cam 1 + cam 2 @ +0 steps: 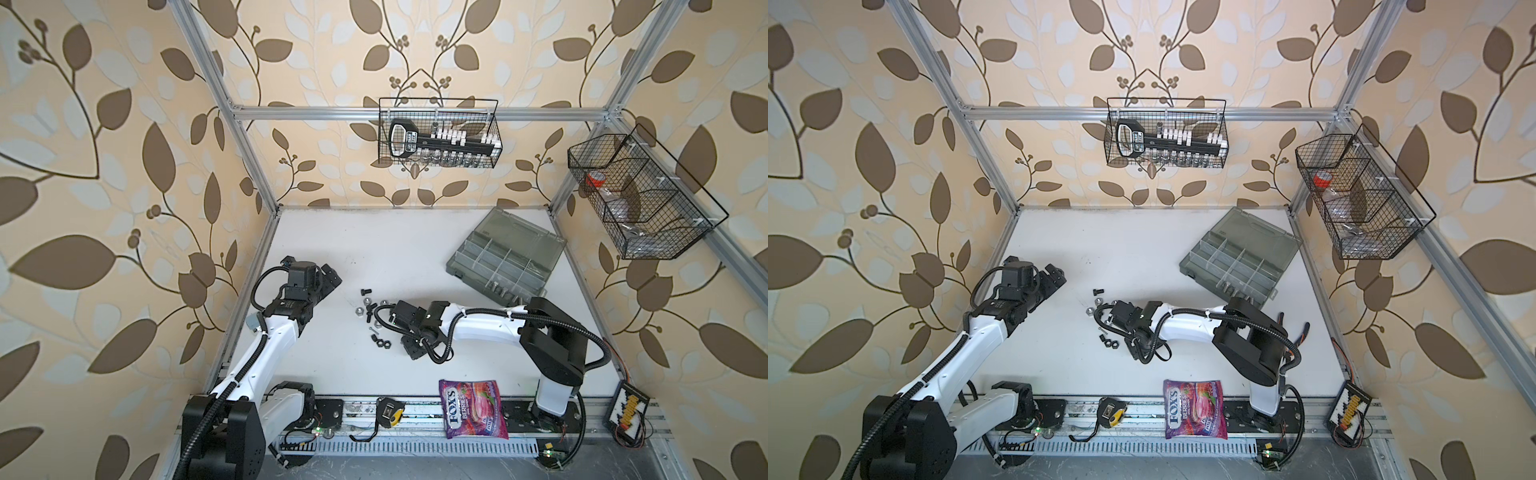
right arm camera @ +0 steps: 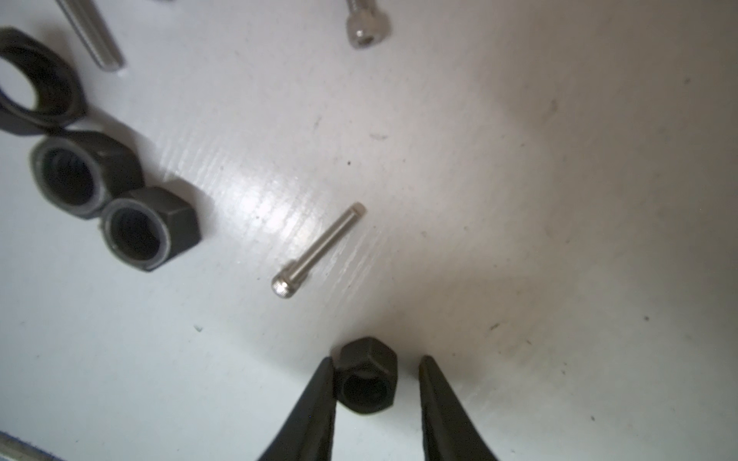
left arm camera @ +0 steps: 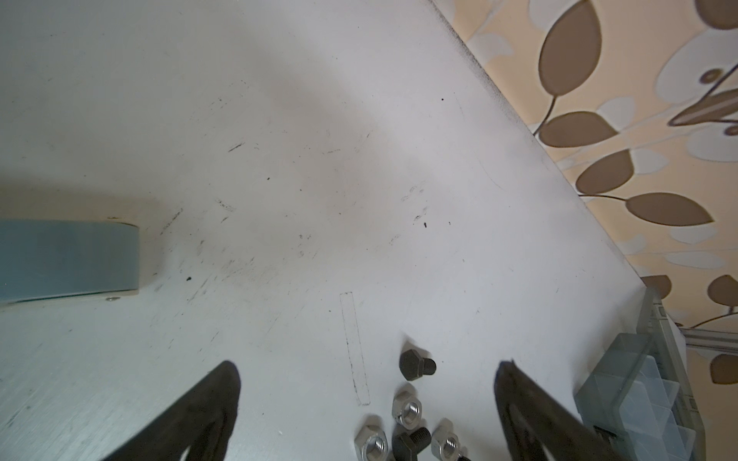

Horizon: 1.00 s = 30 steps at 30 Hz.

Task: Sort the screws and nuts into containers
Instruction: 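Move the right gripper over a black hex nut and close on it, then carry the black nut into a box compartment and release it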

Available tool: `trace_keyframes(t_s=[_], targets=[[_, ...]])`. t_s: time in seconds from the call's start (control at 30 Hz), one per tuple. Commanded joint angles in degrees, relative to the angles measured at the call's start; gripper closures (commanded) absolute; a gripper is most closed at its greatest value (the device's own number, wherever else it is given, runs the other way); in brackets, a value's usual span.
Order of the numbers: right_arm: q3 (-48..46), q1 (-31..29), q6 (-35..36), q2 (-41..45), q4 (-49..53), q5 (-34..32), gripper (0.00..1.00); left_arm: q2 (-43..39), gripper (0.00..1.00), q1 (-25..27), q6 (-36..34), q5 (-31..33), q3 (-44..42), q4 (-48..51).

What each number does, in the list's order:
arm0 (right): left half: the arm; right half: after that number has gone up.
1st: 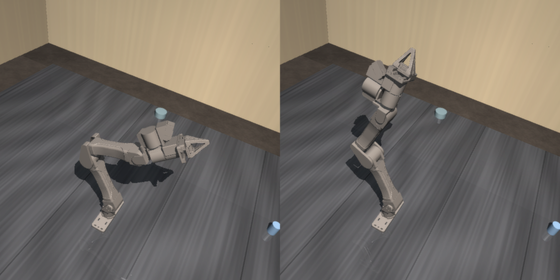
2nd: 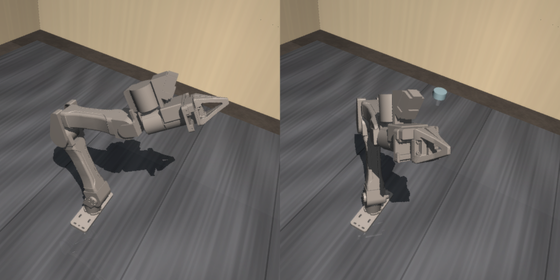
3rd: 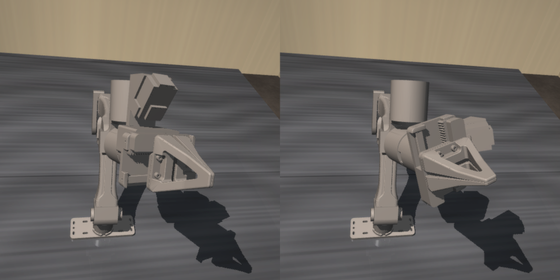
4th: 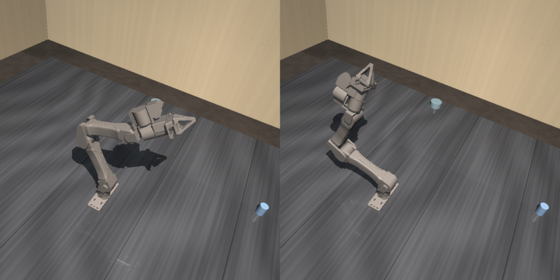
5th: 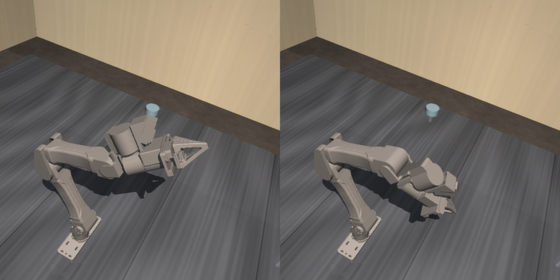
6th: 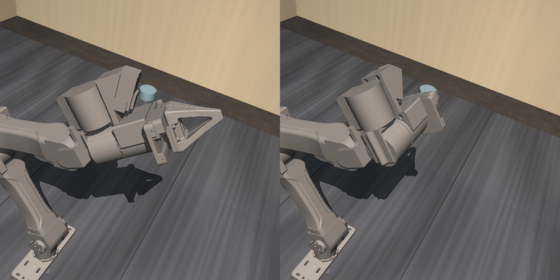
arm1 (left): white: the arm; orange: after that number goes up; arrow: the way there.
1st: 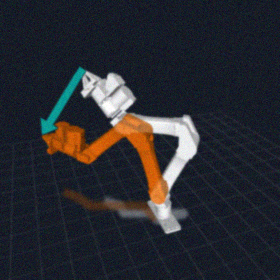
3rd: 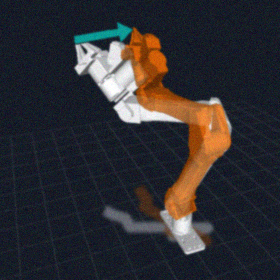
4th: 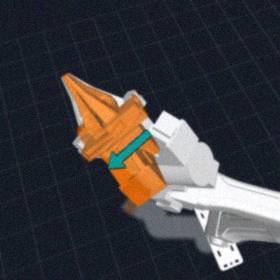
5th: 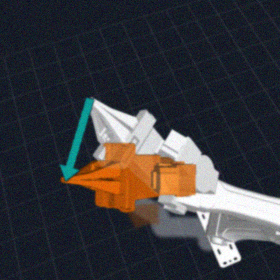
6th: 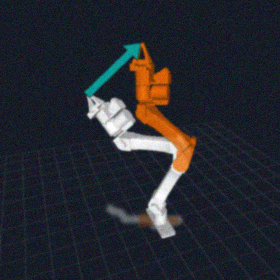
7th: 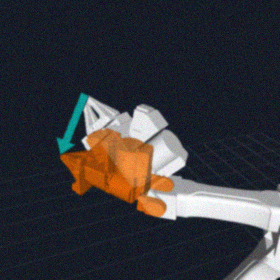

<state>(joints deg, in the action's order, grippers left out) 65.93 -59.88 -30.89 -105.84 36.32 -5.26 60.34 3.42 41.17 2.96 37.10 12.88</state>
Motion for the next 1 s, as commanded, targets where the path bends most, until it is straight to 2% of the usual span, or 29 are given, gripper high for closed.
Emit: trace_keyframes(t_s=[0.0,0.17,0.5,0.67,0.8,0.97], targets=[[-1.02,-0.15,-0.86,-1.37,1.17,-1.28,0.66,-0.77,0.01,0.21,0.40,0.03,1.14,-0.71],[-0.23,-0.15,-1.01,-2.61,0.46,-1.63,0.69,-0.31,0.01,0.20,0.40,-0.40,1.25,-0.84],[-0.44,-0.05,-1.15,-2.33,0.16,-0.81,0.89,-0.17,0.01,0.19,0.29,-0.24,1.38,-0.86],[-0.59,0.85,-1.72,-0.66,0.50,-2.10,0.95,-0.21,0.01,0.23,0.25,-0.46,1.39,-0.84],[-1.77,3.81,-2.53,3.39,0.45,-3.15,0.99,-0.03,0.01,0.19,-0.30,-0.68,1.79,-0.80],[-3.88,11.09,-1.91,10.35,1.15,-5.82,1.00,0.09,0.01,0.19,-0.42,-1.04,2.06,-1.01]])
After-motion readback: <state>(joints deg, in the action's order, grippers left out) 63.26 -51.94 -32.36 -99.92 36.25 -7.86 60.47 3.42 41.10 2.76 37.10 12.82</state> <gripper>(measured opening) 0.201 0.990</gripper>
